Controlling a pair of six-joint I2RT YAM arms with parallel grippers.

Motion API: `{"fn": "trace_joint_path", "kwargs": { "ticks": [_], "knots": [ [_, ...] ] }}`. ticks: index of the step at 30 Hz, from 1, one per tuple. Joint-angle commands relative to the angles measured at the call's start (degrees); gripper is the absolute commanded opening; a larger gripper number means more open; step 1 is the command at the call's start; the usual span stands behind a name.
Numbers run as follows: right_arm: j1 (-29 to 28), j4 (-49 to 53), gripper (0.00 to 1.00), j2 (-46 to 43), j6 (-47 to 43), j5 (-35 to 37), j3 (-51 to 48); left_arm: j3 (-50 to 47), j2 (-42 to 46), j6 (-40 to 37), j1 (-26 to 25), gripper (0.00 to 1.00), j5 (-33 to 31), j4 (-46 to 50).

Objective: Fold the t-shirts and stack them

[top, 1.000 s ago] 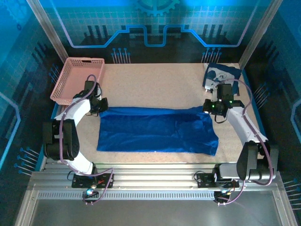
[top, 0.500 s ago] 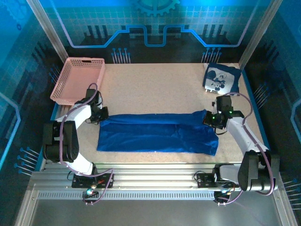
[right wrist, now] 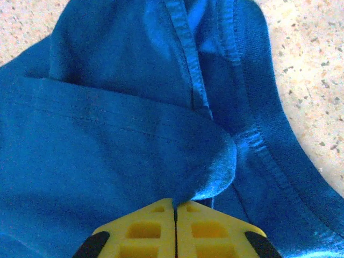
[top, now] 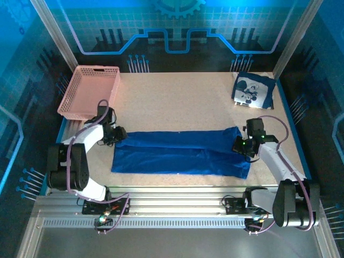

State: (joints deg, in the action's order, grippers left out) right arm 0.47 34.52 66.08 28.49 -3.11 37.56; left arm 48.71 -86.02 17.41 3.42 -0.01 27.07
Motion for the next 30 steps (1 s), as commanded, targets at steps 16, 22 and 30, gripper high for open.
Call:
{"fn": "trace_joint_path", "kwargs": {
  "ticks": [16, 22, 30],
  "knots": [
    [1.49, -3.53, 0.74, -0.60, -6.25, -14.51, 5.43, 8.94, 4.11, 8.38, -11.59, 0.75, 13.73, -11.73],
    [1.47, 0.17, 0.65, 16.47, -17.12, -14.83, 15.84, 16.30, -8.31, 5.89, -17.48, 0.73, 21.77, -10.99],
    [-2.46, 2.27, 0.58, 30.26, -26.08, -12.65, 26.31, 17.64, -12.52, 4.81, -20.62, 0.72, 23.34, -10.00]
  ]
}}
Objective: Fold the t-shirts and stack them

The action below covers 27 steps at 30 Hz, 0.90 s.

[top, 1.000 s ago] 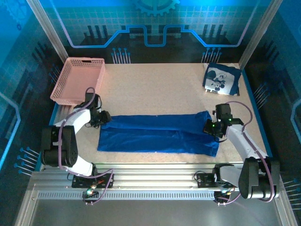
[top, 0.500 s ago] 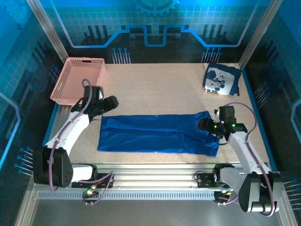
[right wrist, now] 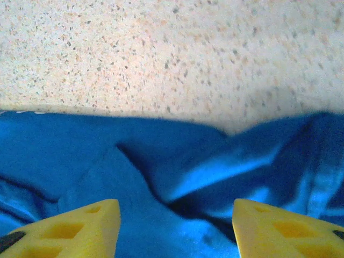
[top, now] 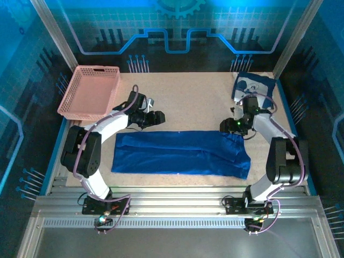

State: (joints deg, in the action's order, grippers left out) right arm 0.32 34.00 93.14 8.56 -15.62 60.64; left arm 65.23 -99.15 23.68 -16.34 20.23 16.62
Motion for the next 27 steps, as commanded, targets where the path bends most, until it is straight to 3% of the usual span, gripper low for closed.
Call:
{"fn": "trace_joint_path", "kwargs": {
  "ticks": [1, 10, 27],
  "knots": [
    [-2.79, 2.96, 0.58, 4.45, -6.74, 0.24, 3.91, 0.73, 1.07, -1.62, -1.17, 0.72, 2.90, 0.43],
    [-4.96, 2.91, 0.50, 11.09, -9.18, 2.51, 7.12, -3.42, 6.78, -1.16, -1.67, 0.74, 0.46, 0.89],
    [-6.77, 3.27, 0.47, 3.90, -9.52, 3.14, 1.48, -4.17, 8.14, -1.66, -1.68, 0.74, -3.35, 2.33]
  ]
}}
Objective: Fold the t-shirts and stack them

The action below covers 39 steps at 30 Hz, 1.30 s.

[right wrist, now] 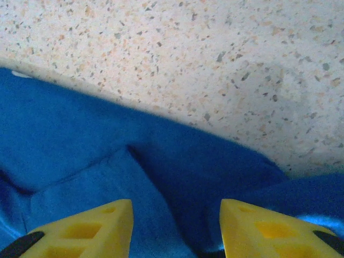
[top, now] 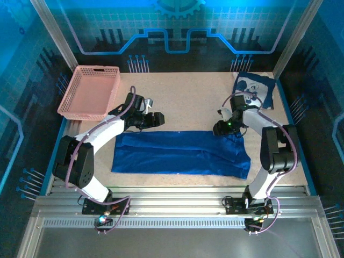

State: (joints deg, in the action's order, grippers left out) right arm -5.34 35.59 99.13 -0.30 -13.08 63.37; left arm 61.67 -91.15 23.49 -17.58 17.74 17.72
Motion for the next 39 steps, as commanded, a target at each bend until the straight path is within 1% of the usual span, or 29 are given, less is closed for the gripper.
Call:
{"fn": "trace_joint_path", "kwargs": {
  "ticks": [1, 10, 12, 16, 18, 21, 25, 27, 29, 33, 39],
  "knots": [
    [-1.36, 1.71, 0.47, -2.32, -0.64, 0.89, -1.56, -0.54, 0.03, -1.57, -0.43, 0.74, -0.91, 1.35],
    [-3.08, 1.07, 0.41, -4.12, 0.11, 3.84, -5.12, -0.40, -1.20, -2.09, -0.43, 0.74, -1.31, 2.67],
    [-3.54, 0.99, 0.36, -4.47, 0.38, 4.92, -5.51, -1.00, -1.22, -2.21, -0.43, 0.73, -1.33, 2.58],
    [-4.55, 0.80, 0.21, -6.33, 1.08, 6.69, -5.94, -2.13, -1.22, -2.14, -0.43, 0.73, -1.70, 2.27],
    [-5.00, 1.18, 0.18, -7.91, 1.58, 7.02, -6.22, -2.58, -1.31, -2.21, -0.43, 0.73, -1.87, 2.28],
    [-6.22, 2.67, 0.10, -10.51, 1.45, 6.34, -6.94, -3.09, -1.56, -2.16, -0.43, 0.73, -2.86, 2.87],
    [-8.20, 6.14, 0.09, -13.63, 3.11, 5.70, -8.58, -3.39, -2.16, -1.78, -0.43, 0.73, -3.80, 3.13],
    [-9.36, 7.63, 0.10, -15.55, 5.60, 5.65, -9.91, -3.62, -2.36, -1.36, -0.43, 0.73, -4.41, 3.04],
    [-10.25, 7.82, 0.11, -17.59, 9.08, 3.99, -11.83, -3.83, -2.58, -0.97, -0.43, 0.73, -4.64, 2.87],
    [-14.07, 8.38, 0.10, -19.97, 13.51, 3.02, -15.14, -4.27, -3.05, -0.58, -0.43, 0.73, -4.72, 2.50],
    [-19.77, 9.29, 0.10, -20.90, 20.52, 2.14, -17.43, -4.45, -3.73, -0.13, -0.43, 0.72, -5.20, 2.90]
  ]
}}
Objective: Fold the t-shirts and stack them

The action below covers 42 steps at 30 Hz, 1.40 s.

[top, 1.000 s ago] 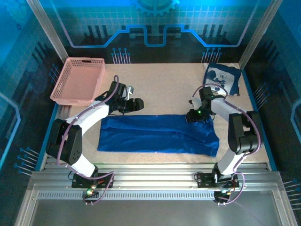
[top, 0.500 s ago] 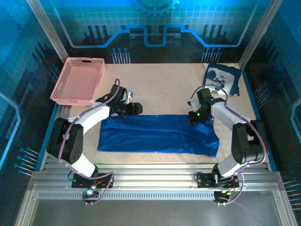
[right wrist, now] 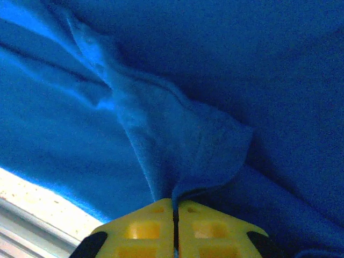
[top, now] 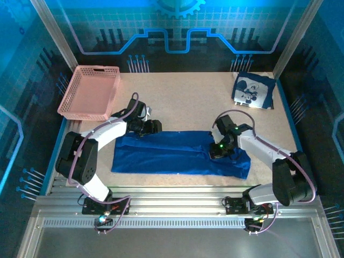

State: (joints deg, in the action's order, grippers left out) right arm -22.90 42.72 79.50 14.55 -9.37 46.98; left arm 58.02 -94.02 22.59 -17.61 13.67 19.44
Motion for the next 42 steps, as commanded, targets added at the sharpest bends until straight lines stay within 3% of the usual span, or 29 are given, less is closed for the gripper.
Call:
{"fn": "trace_joint_path", "kwargs": {
  "ticks": [1, 7, 10, 13, 16, 20, 23, 25, 31, 37, 42],
  "knots": [
    [-3.01, 2.32, 0.10, -1.49, 6.96, -1.58, -1.45, -0.80, -0.97, 0.91, -0.41, 0.72, -1.07, 1.19],
    [-8.09, 0.62, 0.22, -2.60, 12.70, -1.74, -5.24, -1.24, -1.65, 2.01, -0.57, 0.72, -0.86, 0.25],
    [-9.26, 0.43, 0.31, -3.48, 13.73, -1.54, -5.61, -0.85, -2.04, 2.24, -0.97, 0.71, -1.09, 0.08],
    [-8.89, 0.98, 0.48, -5.63, 14.01, -0.46, -4.48, -0.04, -2.44, 2.32, -1.68, 0.71, -0.97, 0.12],
    [-6.37, 1.72, 0.51, -7.81, 14.15, -0.33, -2.43, 1.18, -2.97, 2.49, -2.50, 0.71, -0.91, 0.22],
    [1.82, 5.12, 0.55, -8.95, 15.66, 2.20, 0.49, 3.15, -3.29, 2.81, -3.26, 0.71, -0.45, 0.27],
    [7.43, 5.95, 0.52, -5.98, 16.14, 2.48, 1.09, 5.23, -4.47, 2.88, -4.21, 0.71, 0.43, 0.50],
    [7.90, 2.11, 0.47, -3.32, 14.89, -1.84, 0.78, 6.93, -5.64, 2.73, -4.86, 0.71, 0.36, 1.20],
    [2.90, -5.93, 0.43, 3.66, 13.83, -8.02, 1.68, 6.81, -5.76, 4.59, -5.07, 0.71, 0.77, -0.19],
    [-2.85, -7.82, 0.35, 8.63, 12.76, -11.29, 2.98, 4.54, -3.87, 4.50, -4.98, 0.71, -0.55, 0.05],
    [-8.62, -5.39, 0.36, 8.55, 9.15, -19.04, 6.30, 2.44, -1.25, 4.50, -4.51, 0.72, -2.13, 0.81]
  ]
}}
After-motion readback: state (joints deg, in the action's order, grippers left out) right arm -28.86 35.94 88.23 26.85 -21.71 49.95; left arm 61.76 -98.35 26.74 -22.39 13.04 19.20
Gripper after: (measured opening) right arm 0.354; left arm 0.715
